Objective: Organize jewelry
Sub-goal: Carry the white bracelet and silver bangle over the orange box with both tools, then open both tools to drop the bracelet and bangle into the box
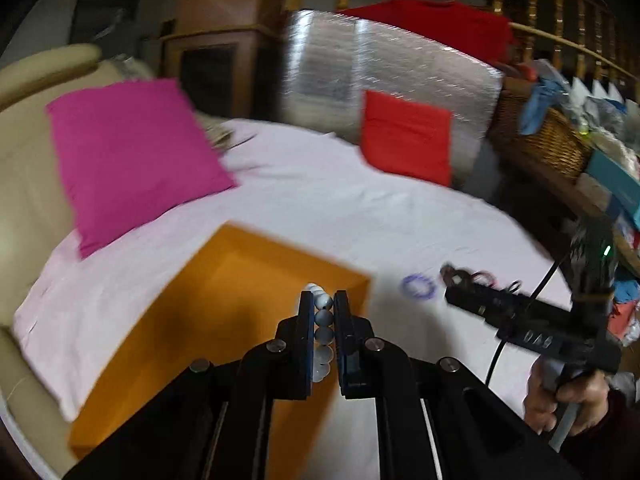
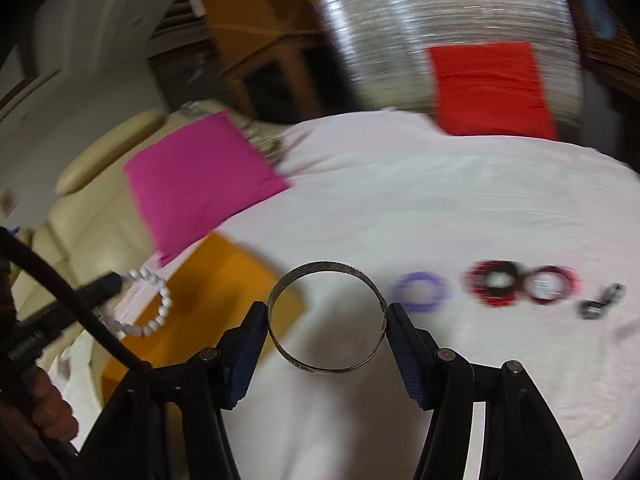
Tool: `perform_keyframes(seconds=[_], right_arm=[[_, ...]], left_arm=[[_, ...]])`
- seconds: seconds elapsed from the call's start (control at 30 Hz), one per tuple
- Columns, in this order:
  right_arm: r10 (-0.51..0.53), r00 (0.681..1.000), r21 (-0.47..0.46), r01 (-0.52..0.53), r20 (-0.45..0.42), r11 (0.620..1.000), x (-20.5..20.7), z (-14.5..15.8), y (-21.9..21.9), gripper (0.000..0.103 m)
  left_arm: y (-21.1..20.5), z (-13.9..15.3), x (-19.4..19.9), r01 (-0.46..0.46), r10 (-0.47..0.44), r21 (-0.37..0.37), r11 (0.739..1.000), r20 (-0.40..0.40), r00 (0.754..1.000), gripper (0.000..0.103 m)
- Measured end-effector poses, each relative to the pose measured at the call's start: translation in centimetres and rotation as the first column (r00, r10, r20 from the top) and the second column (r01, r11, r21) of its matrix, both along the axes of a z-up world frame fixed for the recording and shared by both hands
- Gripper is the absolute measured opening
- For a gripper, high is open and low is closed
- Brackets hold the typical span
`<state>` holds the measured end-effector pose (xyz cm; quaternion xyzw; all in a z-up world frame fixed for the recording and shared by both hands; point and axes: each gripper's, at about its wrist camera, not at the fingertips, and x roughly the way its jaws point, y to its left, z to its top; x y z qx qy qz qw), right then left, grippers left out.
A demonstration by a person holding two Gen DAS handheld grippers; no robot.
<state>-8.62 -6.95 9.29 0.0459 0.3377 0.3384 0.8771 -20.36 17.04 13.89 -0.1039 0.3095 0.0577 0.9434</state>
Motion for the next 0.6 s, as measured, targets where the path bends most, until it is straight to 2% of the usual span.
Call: perform_keyframes(seconds=[0.1, 0.23, 0.4, 0.47, 0.53, 0.6], right_arm=[[0.101, 0.994, -0.017, -0.101, 0.028, 0.995, -1.6, 0.3, 4.6, 0.063], [0.205, 0.978, -0.065, -0.203, 0.032, 0.977, -3.2, -0.2, 9.0, 0.063], [0.255, 0.967, -0.1, -0.253, 0.006, 0.962, -3.6, -2.0, 12.6, 0.064], [0.254, 0.967, -0.11, -0.256, -0.027, 0.96, -3.1, -3.0, 13.4, 0.064], [0.24, 0.97, -0.112, -0.244, -0.049, 0.963, -2.0, -3.8, 13.8, 0.07], [0.245, 0.968, -0.088, -0.248, -0.046, 0.965, -1.9, -4.0, 13.7, 0.077]], left_arm=[[2.2, -1.6, -1.4, -0.062, 0.063, 0.022, 0.998, -0.049, 0.997, 0.01], [4.1, -3.3, -2.9, -0.103, 0.105, 0.022, 0.994, -0.087, 0.991, 0.01], [5.7, -5.5, -4.4, -0.145, 0.15, 0.042, 0.988, -0.14, 0.979, 0.01], [5.8, -5.9, -5.0, -0.164, 0.172, 0.07, 0.984, -0.136, 0.976, 0.01], [6.0, -6.0, -5.9, -0.181, 0.19, 0.096, 0.979, -0.104, 0.976, 0.02], [6.4, -6.4, -6.8, -0.217, 0.226, 0.113, 0.97, -0.066, 0.972, 0.047]])
